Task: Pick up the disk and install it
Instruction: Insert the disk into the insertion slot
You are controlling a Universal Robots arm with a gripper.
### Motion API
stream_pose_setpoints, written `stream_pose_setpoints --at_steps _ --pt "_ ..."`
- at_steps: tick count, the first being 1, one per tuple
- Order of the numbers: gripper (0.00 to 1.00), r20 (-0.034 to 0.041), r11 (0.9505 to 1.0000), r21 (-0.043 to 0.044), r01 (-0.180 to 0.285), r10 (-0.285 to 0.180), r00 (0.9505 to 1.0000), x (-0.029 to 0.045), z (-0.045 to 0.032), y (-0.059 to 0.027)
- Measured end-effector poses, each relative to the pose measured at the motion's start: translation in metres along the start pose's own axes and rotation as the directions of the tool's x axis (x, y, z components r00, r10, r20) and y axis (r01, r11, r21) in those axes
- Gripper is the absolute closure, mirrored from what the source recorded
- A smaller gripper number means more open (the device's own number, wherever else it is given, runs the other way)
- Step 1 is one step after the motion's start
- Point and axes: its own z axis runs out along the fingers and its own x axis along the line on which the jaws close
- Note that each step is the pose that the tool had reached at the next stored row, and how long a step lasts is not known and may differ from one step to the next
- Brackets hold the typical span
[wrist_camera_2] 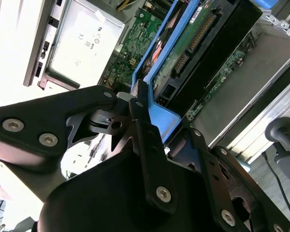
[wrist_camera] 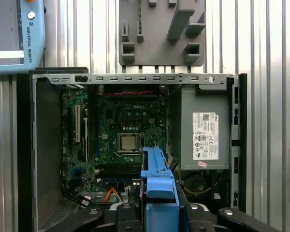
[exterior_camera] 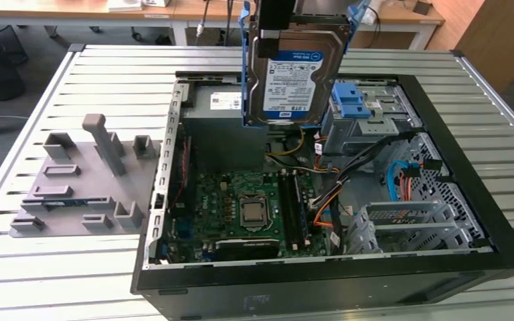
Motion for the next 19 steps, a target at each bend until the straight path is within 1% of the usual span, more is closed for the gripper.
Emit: stream_pose_setpoints --at_steps 6,10,14,19 --pt "0.63 -0.0001 1.0000 0.0000 0.000 0.000 1.0000 0.0001 0.0000 -0.0002" --pt "0.63 -0.0001 1.0000 -0.0001 0.000 0.000 1.0000 0.0026 0.0000 -0.0002" --pt "0.63 0.0000 1.0000 0.0000 0.000 0.000 1.0000 0.0089 0.0001 -0.0004" --pt "0.63 -0.0001 1.0000 0.0000 0.000 0.000 1.0000 0.0215 0.0001 -0.0008"
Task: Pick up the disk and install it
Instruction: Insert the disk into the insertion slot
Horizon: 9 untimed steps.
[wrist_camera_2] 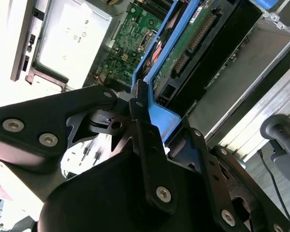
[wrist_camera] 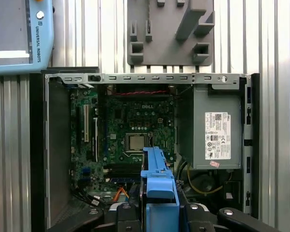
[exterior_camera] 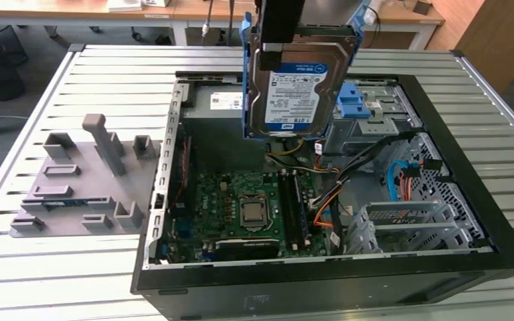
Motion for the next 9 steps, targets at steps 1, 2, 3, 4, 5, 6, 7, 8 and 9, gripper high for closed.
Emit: stream_pose_setpoints --at_steps 1,2,3,4,5,6,7,8,9 --pt "0.63 0.0001 1.0000 0.0001 0.000 0.000 1.0000 0.0027 0.0001 -0.0001" --pt "0.63 0.0001 1.0000 0.0001 0.000 0.000 1.0000 0.0059 0.0001 -0.0001" --pt "0.63 0.0000 1.0000 0.0000 0.000 0.000 1.0000 0.0089 0.0000 -0.0002" --pt "0.63 0.0001 1.0000 0.0000 0.000 0.000 1.0000 0.0110 0.0000 -0.0003" --pt "0.63 0.0000 1.0000 0.0000 0.000 0.000 1.0000 0.0125 0.0000 -0.0005" --pt "0.63 0.0001 1.0000 -0.0001 0.000 0.000 1.0000 0.0134 0.0000 -0.0014" --pt "0.63 0.0001 1.0000 -0.0004 0.000 0.000 1.0000 0.0136 0.0001 -0.0044" --pt "0.63 0.0001 1.0000 -0.0009 0.000 0.000 1.0000 0.0136 0.0002 -0.0082" --pt "0.63 -0.0001 1.0000 -0.0016 0.000 0.000 1.0000 0.0136 0.0002 -0.0124"
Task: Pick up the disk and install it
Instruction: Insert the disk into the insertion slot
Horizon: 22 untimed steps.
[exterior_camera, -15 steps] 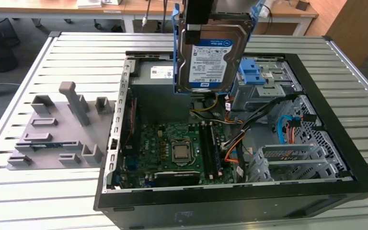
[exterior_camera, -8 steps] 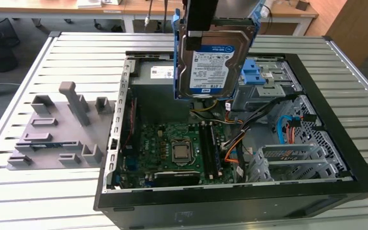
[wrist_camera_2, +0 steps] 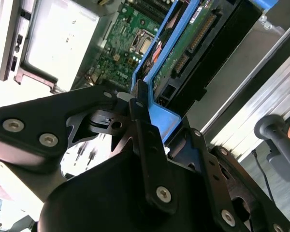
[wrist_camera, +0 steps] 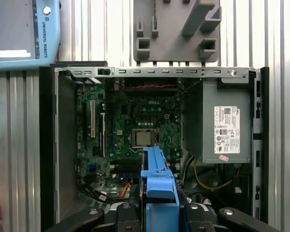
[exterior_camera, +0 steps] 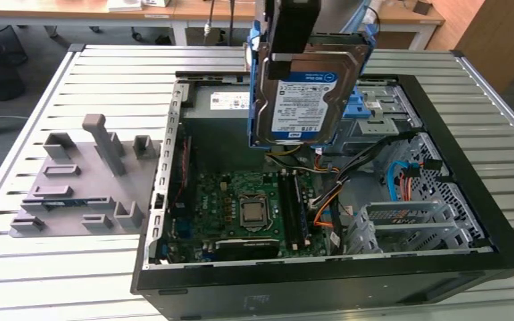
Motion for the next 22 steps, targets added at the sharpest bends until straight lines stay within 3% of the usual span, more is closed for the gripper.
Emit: stream_pose_setpoints --at_steps 3,7,17,22 --pt "0.63 0.0002 1.0000 -0.0009 0.000 0.000 1.0000 0.0005 0.0004 -0.0101" --pt "0.63 0.0000 1.0000 -0.0012 -0.001 0.001 1.0000 0.0045 0.0010 -0.0121" --pt "0.63 0.0001 1.0000 -0.0011 -0.001 0.001 1.0000 0.0327 0.0026 -0.0130" --pt "0.63 0.0001 1.0000 -0.0011 -0.001 0.001 1.0000 0.0410 0.0036 -0.0169"
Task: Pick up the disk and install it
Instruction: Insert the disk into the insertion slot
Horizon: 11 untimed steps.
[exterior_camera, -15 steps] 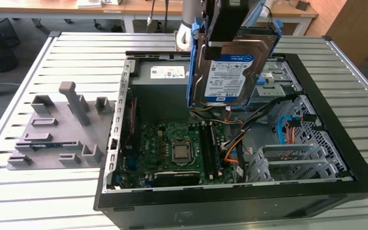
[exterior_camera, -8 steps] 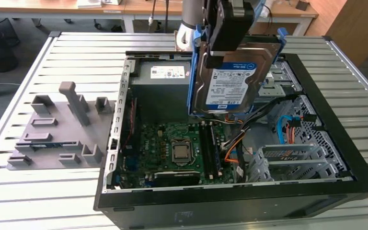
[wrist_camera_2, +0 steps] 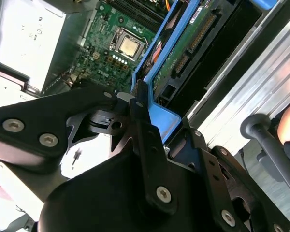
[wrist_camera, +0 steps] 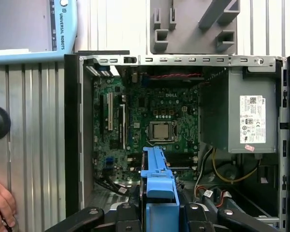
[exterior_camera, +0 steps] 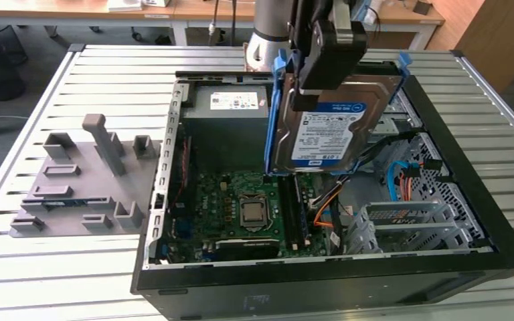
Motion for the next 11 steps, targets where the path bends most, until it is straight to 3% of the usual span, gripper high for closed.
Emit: stream_pose_setpoints --at_steps 4,11 --pt "0.63 -0.0001 1.0000 -0.0001 0.000 0.000 1.0000 0.0051 0.0017 -0.0095" --pt "0.63 -0.0002 1.0000 -0.0001 0.000 0.000 1.0000 0.0245 0.0053 -0.0127"
